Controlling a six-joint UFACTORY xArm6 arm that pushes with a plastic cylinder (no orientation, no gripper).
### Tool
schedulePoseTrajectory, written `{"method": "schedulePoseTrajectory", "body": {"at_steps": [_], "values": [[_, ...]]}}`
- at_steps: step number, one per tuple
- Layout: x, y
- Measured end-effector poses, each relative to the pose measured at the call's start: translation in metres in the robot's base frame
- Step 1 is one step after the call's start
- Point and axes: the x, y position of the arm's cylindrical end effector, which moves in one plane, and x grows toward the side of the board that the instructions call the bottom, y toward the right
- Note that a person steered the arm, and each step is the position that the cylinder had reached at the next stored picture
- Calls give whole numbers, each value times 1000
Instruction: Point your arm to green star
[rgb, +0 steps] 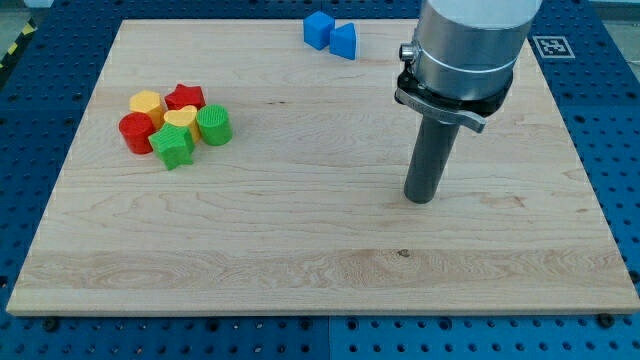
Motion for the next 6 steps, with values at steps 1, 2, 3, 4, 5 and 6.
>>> {"method": "schedulePoseTrajectory", "body": {"at_steps": [1, 2, 3, 4, 5, 6], "values": [[0, 0], [2, -2], [21, -55], [24, -111], [23, -177], [23, -188]]}}
